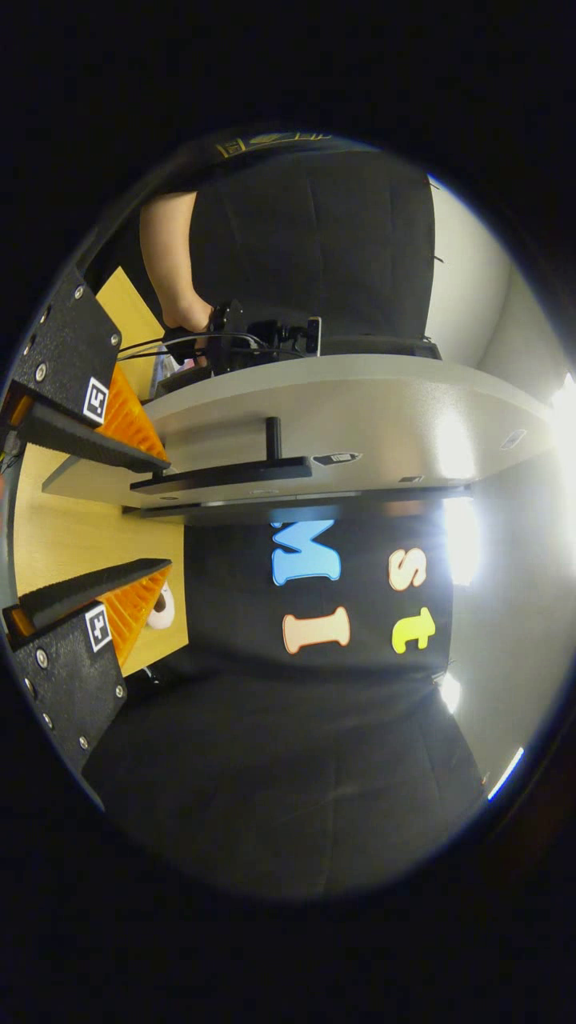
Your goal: Open the cabinet door with the right hand, grasp the bottle in the cabinet with the left hand and place it on the coaster, then close the cabinet door with the right hand.
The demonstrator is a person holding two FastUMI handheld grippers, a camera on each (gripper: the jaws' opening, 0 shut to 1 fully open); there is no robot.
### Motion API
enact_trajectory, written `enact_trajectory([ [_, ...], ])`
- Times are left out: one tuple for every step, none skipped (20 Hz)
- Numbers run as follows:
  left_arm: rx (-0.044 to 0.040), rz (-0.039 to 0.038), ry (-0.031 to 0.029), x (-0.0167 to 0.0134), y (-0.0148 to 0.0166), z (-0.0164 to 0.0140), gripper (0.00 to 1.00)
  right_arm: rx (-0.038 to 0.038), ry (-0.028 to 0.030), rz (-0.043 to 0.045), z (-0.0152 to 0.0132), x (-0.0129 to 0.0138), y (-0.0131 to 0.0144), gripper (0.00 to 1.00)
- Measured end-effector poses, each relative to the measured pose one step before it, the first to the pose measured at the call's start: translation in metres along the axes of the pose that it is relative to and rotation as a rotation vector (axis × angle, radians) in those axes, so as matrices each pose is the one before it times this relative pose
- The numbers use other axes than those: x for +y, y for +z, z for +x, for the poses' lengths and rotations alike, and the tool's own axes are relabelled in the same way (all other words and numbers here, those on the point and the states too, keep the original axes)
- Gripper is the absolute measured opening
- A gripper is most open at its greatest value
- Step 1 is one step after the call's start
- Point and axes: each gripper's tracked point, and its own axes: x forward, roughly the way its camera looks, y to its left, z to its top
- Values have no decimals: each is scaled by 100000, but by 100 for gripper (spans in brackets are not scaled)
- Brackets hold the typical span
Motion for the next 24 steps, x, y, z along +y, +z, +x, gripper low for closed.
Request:
enact_trajectory([
  [-533,160,-559,79,-141,780,94,-75,-3008,1900,-291,-428,-29,69],
  [-524,290,-241,106,-46,767,94,303,-2410,2811,-212,-271,-159,70],
  [-303,386,-960,-14,-85,460,94,209,-2622,3329,-205,-311,-80,68],
  [558,1158,-2042,-236,-179,704,94,-119,-2170,3297,-77,-262,-62,70],
  [559,1503,-661,89,-506,518,94,-199,-1431,2733,-104,-6,-120,70],
  [53,520,-548,71,-235,704,94,196,-1649,1670,120,56,-280,67],
  [-182,283,-469,31,-173,537,94,262,-2496,574,-28,-197,-312,70],
  [-39,-75,-437,-13,-22,462,94,-343,-2527,673,34,-198,-119,70],
  [-419,-172,-715,17,105,346,94,-749,-2283,826,-115,-111,-19,71],
  [-1044,341,-324,22,345,397,94,-1260,-3381,241,-102,-403,-3,71],
  [-1706,1760,-322,84,516,507,94,-992,-3941,-491,37,-618,-24,71],
  [-2411,2180,429,462,667,470,94,-36,-3700,-942,-6,-485,-249,74],
  [-1904,1716,800,336,440,375,94,718,-2426,-655,-157,-276,-368,75],
  [-1084,219,143,257,375,447,93,1201,-881,-181,-164,105,-447,76],
  [-464,-1463,-262,7,69,297,93,984,-150,-169,-142,230,-414,77],
  [233,-2264,-601,-117,-87,435,93,757,-530,-622,102,198,-433,77],
  [513,-2439,47,323,-68,306,93,697,-715,-1143,-13,126,-323,77],
  [712,-2451,1022,298,-111,220,93,563,-564,-1170,-96,80,-277,77],
  [1033,-2648,493,167,-157,0,86,256,-594,-1066,-11,70,-223,77],
  [699,-2170,-507,-220,-123,-119,100,-475,-233,-705,-183,104,57,77],
  [382,-108,2113,130,-12,94,85,-198,52,-568,222,299,29,73],
  [416,-376,-461,-29,-120,-5,70,19,102,-627,294,90,-28,73],
  [54,-1471,-771,17,92,-269,70,140,418,-707,156,24,-72,77],
  [178,-1342,-382,-111,150,-164,69,354,593,-721,-26,-134,-188,77],
])
